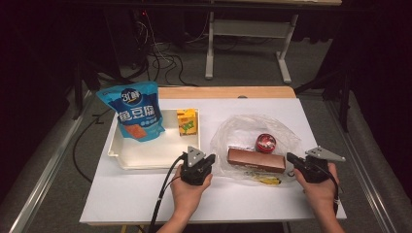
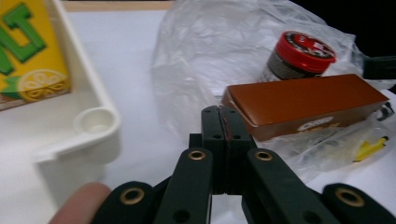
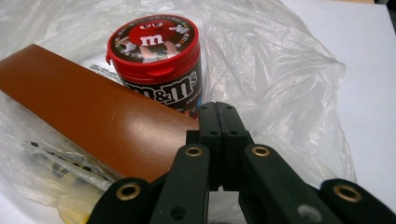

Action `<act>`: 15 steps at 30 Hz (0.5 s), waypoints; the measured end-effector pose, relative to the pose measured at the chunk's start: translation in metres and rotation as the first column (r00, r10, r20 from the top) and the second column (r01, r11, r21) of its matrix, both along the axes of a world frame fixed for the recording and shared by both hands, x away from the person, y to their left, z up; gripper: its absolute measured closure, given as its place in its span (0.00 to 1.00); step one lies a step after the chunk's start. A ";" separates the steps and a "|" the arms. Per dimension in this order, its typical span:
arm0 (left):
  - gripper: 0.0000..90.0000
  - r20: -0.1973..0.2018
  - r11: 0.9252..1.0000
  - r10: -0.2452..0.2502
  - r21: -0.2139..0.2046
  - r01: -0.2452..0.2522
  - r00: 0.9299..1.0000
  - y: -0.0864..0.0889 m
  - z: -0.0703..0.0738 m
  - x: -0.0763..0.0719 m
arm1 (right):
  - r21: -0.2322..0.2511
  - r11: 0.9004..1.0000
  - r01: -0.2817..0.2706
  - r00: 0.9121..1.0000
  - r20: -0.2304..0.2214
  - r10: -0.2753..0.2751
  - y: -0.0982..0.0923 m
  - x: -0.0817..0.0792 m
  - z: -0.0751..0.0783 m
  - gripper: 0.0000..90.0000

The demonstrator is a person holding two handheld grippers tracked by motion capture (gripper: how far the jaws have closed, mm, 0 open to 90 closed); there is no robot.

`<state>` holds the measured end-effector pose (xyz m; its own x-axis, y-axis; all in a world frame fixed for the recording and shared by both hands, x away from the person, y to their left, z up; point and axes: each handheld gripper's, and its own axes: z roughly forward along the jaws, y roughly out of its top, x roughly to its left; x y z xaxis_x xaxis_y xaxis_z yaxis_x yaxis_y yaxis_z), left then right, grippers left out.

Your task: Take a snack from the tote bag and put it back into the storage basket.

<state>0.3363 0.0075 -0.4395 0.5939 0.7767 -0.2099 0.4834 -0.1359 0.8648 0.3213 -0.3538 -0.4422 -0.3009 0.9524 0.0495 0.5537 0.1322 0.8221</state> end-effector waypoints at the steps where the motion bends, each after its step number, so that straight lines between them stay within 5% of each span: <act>1: 1.00 -0.003 1.000 -0.007 -0.002 0.007 1.000 -0.005 -0.002 -0.001 | 0.000 1.000 0.004 1.000 -0.005 -0.004 0.000 0.001 -0.001 1.00; 15: 1.00 -0.068 0.996 -0.076 0.032 0.079 0.995 -0.035 -0.027 0.004 | -0.013 1.000 0.002 1.000 -0.013 -0.002 -0.002 0.013 -0.005 1.00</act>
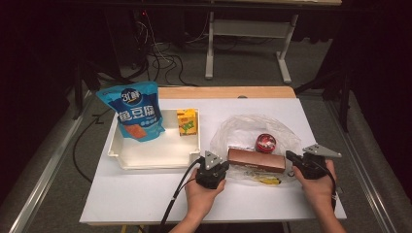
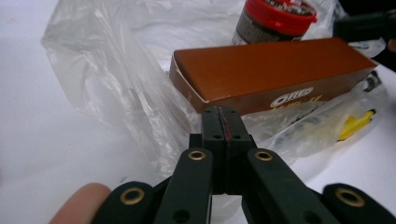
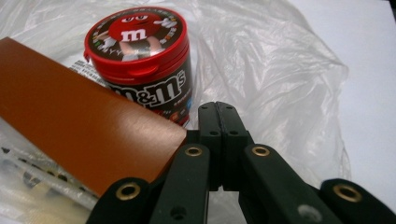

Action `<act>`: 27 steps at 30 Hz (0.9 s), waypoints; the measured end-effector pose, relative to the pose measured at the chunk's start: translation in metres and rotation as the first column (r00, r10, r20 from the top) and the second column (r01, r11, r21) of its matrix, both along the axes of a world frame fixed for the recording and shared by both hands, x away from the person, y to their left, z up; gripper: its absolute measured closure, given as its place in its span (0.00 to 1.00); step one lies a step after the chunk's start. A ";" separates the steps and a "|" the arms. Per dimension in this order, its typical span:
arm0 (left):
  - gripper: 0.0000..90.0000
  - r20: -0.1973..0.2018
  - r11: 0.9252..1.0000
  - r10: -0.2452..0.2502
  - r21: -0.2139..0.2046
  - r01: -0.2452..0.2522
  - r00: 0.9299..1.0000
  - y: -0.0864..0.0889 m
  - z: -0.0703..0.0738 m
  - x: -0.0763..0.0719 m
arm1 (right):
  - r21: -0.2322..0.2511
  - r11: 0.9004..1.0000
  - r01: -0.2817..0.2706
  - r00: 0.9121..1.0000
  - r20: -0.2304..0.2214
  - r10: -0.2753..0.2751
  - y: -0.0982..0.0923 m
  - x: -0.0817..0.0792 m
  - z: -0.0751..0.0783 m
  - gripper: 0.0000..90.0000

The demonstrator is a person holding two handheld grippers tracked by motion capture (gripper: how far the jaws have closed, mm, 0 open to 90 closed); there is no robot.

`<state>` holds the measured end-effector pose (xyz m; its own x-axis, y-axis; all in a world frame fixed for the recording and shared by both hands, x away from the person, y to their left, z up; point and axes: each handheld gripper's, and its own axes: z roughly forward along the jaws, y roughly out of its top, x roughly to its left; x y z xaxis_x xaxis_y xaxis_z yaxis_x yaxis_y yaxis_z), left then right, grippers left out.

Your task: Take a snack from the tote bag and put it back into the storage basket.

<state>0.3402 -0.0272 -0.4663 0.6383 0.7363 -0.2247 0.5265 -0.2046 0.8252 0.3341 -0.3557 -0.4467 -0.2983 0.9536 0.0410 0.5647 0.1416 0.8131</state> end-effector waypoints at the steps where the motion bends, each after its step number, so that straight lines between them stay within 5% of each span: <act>1: 1.00 -0.004 1.000 0.000 0.002 0.000 1.000 0.000 -0.001 0.001 | -0.005 1.000 -0.010 1.000 0.007 0.010 -0.001 0.001 0.000 1.00; 13: 1.00 -0.021 1.000 0.007 0.001 -0.007 1.000 -0.002 -0.007 0.008 | -0.026 0.998 -0.056 0.998 -0.012 0.056 0.004 0.003 -0.003 1.00; 27: 1.00 -0.034 1.000 0.018 0.005 -0.018 0.999 -0.009 -0.008 0.019 | -0.006 0.992 -0.124 0.992 -0.033 0.124 0.006 -0.021 -0.003 1.00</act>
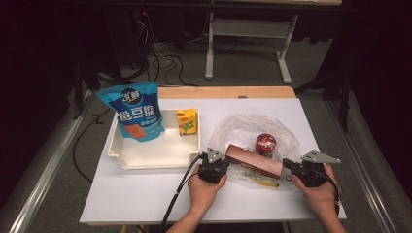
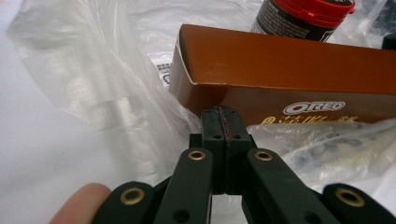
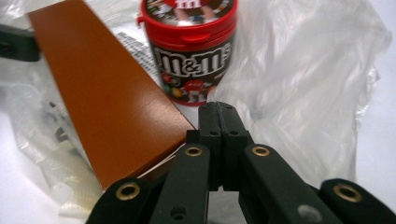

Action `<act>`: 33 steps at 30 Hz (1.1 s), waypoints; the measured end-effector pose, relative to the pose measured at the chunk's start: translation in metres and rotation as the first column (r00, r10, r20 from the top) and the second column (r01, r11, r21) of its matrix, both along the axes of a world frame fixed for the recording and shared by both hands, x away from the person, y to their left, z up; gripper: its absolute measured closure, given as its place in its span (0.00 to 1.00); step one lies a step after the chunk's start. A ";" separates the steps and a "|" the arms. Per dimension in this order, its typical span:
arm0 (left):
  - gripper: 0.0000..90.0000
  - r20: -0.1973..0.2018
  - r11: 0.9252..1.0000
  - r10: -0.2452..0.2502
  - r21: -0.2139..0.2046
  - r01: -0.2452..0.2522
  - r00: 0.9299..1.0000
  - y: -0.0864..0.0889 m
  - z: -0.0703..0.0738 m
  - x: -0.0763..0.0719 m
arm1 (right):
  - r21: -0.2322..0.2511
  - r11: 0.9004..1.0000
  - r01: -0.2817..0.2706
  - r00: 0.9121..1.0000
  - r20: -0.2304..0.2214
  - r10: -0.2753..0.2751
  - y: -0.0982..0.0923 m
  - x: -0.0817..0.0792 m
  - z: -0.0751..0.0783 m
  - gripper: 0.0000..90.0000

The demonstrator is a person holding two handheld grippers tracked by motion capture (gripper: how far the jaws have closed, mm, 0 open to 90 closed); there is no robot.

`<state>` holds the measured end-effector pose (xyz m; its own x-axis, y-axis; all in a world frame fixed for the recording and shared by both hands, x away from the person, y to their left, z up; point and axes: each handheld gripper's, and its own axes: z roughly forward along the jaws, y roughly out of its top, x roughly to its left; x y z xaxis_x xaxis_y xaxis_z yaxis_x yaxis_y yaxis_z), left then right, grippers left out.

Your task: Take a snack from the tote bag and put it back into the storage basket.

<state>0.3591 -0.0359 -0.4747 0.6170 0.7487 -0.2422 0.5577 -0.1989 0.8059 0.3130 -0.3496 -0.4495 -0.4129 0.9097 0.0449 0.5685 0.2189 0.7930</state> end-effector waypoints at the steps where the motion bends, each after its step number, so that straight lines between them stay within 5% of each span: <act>1: 1.00 -0.002 1.000 -0.001 0.001 0.001 1.000 0.000 0.000 0.001 | -0.006 1.000 -0.012 1.000 0.007 0.012 0.000 -0.001 0.000 1.00; 12: 1.00 -0.018 1.000 -0.014 0.013 0.015 1.000 -0.002 -0.005 0.003 | -0.001 0.999 -0.049 0.999 0.009 0.049 0.003 -0.019 0.002 1.00; 15: 1.00 -0.015 1.000 -0.020 0.005 0.020 1.000 0.000 -0.003 0.000 | 0.052 0.997 -0.063 0.997 0.044 0.061 0.001 -0.023 0.011 0.90; 19: 1.00 -0.012 0.999 -0.031 0.010 0.032 0.999 0.004 -0.003 -0.005 | 0.111 0.983 -0.147 0.987 0.076 0.139 0.006 -0.024 0.018 0.70; 25: 1.00 -0.028 0.999 -0.039 0.008 0.039 0.999 0.006 -0.008 -0.008 | 0.079 0.977 -0.199 0.979 0.057 0.195 0.019 -0.016 0.014 0.48; 33: 1.00 -0.047 0.999 -0.051 0.011 0.051 0.998 0.007 -0.010 -0.006 | 0.057 0.971 -0.232 0.972 -0.007 0.233 0.023 -0.007 0.002 0.34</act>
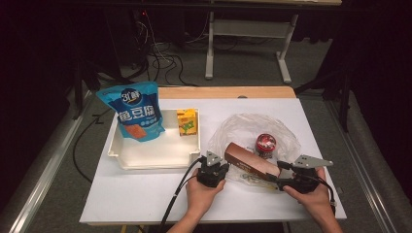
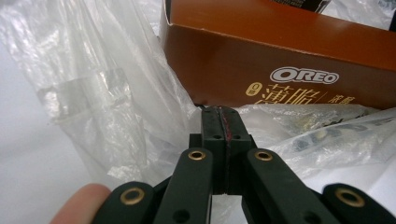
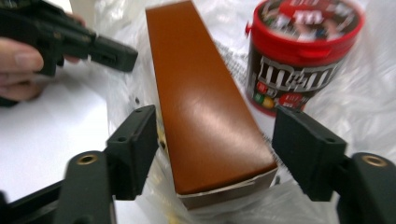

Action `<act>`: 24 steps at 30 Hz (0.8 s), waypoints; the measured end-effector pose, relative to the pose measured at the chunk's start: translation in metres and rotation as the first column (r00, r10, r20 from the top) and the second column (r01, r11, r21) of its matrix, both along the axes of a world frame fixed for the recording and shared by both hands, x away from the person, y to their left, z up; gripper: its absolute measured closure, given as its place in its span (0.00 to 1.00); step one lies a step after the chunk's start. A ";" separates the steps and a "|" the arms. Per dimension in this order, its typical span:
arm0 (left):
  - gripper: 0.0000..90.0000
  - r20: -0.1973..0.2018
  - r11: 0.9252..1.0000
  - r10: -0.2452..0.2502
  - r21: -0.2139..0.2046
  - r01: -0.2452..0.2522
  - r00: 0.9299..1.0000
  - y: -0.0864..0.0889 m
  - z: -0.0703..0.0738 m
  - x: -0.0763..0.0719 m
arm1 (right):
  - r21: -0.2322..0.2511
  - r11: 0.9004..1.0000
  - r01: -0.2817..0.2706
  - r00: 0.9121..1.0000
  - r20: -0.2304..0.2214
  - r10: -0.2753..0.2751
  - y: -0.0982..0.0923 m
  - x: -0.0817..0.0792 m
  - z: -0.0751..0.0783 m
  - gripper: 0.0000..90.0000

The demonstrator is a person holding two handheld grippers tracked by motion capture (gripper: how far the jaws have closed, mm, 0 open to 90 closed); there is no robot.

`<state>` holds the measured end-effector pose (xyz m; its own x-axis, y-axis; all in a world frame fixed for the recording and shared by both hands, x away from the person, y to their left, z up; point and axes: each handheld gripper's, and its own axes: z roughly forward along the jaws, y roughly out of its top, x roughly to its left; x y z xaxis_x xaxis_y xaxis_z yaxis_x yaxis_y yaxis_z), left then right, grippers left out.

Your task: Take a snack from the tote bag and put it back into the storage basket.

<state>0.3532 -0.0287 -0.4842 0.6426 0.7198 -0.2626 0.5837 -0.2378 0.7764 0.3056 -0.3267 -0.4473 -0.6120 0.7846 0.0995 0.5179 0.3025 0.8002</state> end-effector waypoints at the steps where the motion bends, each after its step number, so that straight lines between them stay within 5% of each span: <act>1: 1.00 -0.005 1.000 0.000 -0.002 0.000 1.000 0.000 0.000 0.000 | -0.014 1.000 0.003 1.000 -0.011 -0.003 0.001 0.001 -0.002 0.34; 6: 1.00 0.005 1.000 0.003 -0.002 -0.003 1.000 -0.001 0.000 -0.001 | -0.046 0.999 -0.005 0.999 -0.033 0.004 0.004 0.004 -0.010 0.37; 9: 1.00 0.032 1.000 0.001 0.031 -0.002 0.999 -0.003 0.001 -0.004 | -0.057 0.998 -0.006 0.999 -0.035 0.004 0.007 0.006 -0.014 0.37; 16: 1.00 0.026 1.000 0.007 0.029 -0.007 1.000 -0.004 0.000 -0.004 | -0.061 0.998 0.006 0.999 -0.042 -0.008 0.012 0.009 -0.019 0.39; 18: 1.00 0.021 1.000 0.008 0.025 -0.008 1.000 -0.003 0.000 -0.003 | -0.057 0.998 -0.007 0.999 -0.045 0.004 0.013 0.009 -0.018 0.47; 24: 1.00 0.019 1.000 0.006 0.030 -0.007 1.000 -0.004 0.000 -0.003 | -0.067 0.998 0.002 1.000 -0.014 -0.003 0.015 0.005 -0.007 0.48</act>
